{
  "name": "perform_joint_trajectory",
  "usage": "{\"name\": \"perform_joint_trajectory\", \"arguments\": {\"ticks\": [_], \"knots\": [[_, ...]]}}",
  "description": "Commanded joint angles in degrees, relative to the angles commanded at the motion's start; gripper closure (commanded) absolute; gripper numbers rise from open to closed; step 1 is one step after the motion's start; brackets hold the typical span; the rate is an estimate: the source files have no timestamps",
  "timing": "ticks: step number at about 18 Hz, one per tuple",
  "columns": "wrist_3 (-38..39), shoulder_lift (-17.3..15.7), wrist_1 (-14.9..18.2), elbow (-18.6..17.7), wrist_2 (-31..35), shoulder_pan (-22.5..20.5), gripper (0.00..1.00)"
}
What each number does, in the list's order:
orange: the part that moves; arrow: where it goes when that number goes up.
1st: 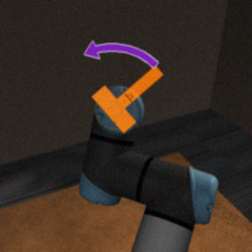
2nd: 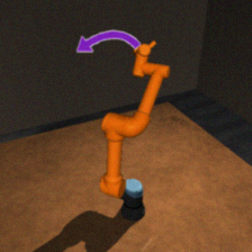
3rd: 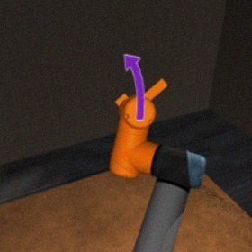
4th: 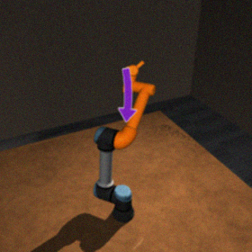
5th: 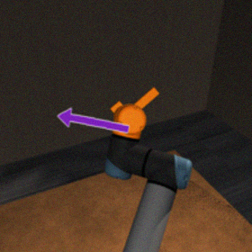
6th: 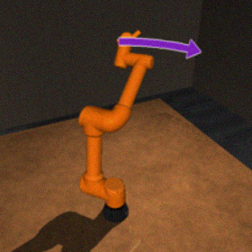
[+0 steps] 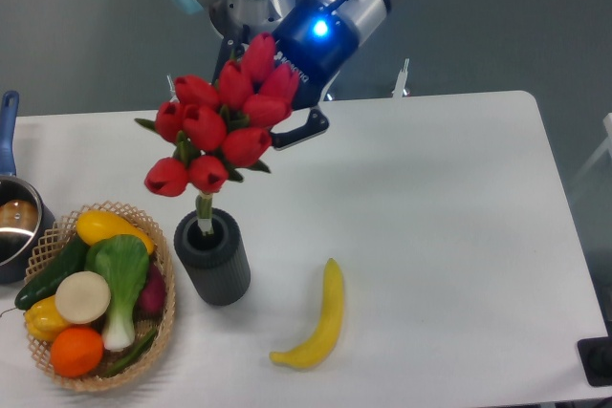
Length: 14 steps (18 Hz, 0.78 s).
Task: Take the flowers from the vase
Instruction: 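Lift the gripped tulips up out of the black vase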
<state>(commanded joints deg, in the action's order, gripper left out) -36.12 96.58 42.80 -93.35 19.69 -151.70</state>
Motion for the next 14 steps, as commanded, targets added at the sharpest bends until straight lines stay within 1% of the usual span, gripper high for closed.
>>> {"name": "perform_joint_trajectory", "arguments": {"ticks": [3,4,8,11,12,14], "knots": [[-0.2,1.7,0.1,2.2,0.7,-0.1,0.63],[-0.3,2.0,0.1,2.3,0.7,-0.3,0.63],[-0.6,2.3,0.1,2.4,0.5,-3.9,0.63],[-0.7,2.6,0.1,2.3,0.7,-4.5,0.63],[-1.1,3.2,0.1,2.1,0.7,-5.1,0.63],[-2.4,3.3,0.1,1.9,0.7,-6.2,0.63]]}}
